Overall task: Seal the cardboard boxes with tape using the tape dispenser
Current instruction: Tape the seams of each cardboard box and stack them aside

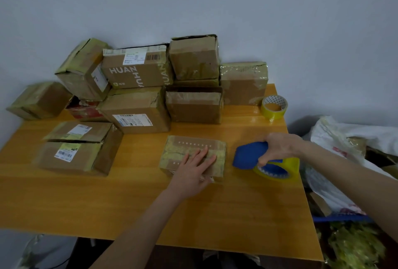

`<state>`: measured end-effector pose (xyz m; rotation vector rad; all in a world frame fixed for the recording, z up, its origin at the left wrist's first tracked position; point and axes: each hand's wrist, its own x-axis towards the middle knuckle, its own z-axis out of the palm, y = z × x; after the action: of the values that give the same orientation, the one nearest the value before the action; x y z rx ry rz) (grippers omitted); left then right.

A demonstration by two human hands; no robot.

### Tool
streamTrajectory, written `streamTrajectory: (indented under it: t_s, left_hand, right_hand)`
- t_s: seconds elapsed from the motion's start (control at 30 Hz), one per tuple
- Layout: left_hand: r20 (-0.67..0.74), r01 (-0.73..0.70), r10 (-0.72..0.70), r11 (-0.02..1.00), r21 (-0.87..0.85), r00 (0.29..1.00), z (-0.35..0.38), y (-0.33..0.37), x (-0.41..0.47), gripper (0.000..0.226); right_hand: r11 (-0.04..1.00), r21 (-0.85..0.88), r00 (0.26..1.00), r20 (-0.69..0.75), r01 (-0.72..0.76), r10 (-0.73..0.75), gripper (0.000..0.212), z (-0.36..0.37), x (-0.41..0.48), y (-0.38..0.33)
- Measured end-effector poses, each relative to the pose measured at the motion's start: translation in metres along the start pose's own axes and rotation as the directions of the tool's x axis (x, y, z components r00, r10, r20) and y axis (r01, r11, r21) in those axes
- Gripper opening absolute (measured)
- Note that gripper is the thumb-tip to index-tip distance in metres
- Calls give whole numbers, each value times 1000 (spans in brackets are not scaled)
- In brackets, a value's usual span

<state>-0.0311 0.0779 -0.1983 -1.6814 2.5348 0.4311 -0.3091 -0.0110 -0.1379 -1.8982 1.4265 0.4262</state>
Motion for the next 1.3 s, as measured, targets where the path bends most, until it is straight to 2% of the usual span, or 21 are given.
streamTrajectory:
  t_s: [0.1, 0.17, 0.3, 0.37, 0.43, 0.53, 0.6, 0.7, 0.83, 0.97, 1.13, 1.3]
  left_hand:
    - [-12, 48, -49, 998, -30, 999, 1, 5, -1, 71]
    - [-57, 125, -128, 991, -50, 990, 1, 16, 1, 72]
    - [-157, 356, -358, 933, -42, 920, 2, 47, 14, 101]
    - [-148, 406, -405, 913, -26, 902, 8, 58, 20, 96]
    - [-134, 390, -390, 920, -26, 911, 10, 59, 21, 90]
    - [-32, 215, -214, 977, 15, 976, 2, 35, 12, 82]
    - [16, 115, -115, 993, 40, 993, -5, 12, 1, 79]
    - [-9, 170, -170, 985, -18, 985, -4, -2, -11, 82]
    - [-85, 260, -277, 951, -166, 957, -1, 11, -6, 95]
    - [-184, 253, -269, 961, -108, 945, 6, 15, 0, 90]
    - [-48, 235, -238, 970, -59, 970, 3, 11, 0, 92]
    - [-21, 228, -227, 972, 52, 974, -6, -8, 3, 112]
  right_hand:
    - [958, 283, 994, -112, 39, -7, 48, -10, -9, 7]
    - [916, 396, 976, -215, 66, 22, 46, -10, -13, 6]
    - [776, 610, 923, -372, 161, 101, 47, 0, -15, 1]
    - [672, 714, 906, -395, 196, 155, 47, 8, -15, 0]
    - [605, 770, 899, -392, 204, 196, 47, 15, -16, -2]
    - [581, 784, 898, -394, 219, 193, 47, 18, -21, -4]
    - [576, 786, 903, -390, 224, 181, 47, 19, -22, -4]
    - [592, 774, 904, -392, 225, 170, 49, 23, -21, -7]
    - [559, 787, 903, -403, 261, 145, 47, 26, -23, -18]
    - [545, 792, 901, -410, 274, 141, 48, 31, -24, -20]
    - [558, 782, 902, -412, 277, 131, 50, 28, -27, -23]
    - [546, 773, 892, -442, 324, 96, 49, 21, -29, -31]
